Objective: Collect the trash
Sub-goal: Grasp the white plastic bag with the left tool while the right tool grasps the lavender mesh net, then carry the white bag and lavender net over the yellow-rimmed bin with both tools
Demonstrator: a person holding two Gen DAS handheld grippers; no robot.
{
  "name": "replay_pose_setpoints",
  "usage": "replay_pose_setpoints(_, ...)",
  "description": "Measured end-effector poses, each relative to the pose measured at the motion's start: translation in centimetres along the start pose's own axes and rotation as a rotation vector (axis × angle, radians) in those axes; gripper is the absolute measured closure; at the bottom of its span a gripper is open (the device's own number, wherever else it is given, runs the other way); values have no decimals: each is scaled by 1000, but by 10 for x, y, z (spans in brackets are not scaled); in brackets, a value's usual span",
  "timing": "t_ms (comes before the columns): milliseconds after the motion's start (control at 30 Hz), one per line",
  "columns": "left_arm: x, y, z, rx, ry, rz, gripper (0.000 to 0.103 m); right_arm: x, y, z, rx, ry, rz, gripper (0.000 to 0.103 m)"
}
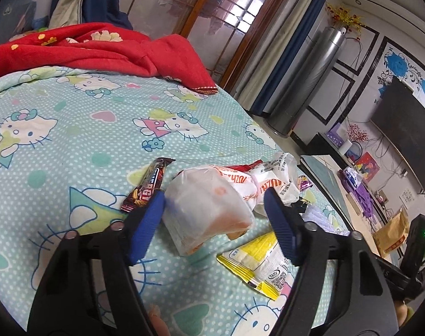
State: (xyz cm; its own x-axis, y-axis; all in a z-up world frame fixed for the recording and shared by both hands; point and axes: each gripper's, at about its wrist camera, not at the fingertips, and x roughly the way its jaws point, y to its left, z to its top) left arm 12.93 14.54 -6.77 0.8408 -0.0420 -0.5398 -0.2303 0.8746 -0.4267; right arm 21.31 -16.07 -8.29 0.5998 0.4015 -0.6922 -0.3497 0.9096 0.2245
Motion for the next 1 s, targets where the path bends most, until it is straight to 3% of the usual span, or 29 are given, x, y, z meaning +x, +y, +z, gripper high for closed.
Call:
replay_pose_setpoints(133, 0, 1, 0, -3, 4, -6, 53, -6, 1, -5, -20, -6, 6, 68)
replay_pose_setpoints(500, -7, 2, -2, -13, 7, -18, 68, -11, 6, -12, -39, 3, -2, 70)
replay_pose_setpoints(1000, -41, -19, 6, 57, -85, -42, 73, -31, 10, -7, -42, -39, 0, 75)
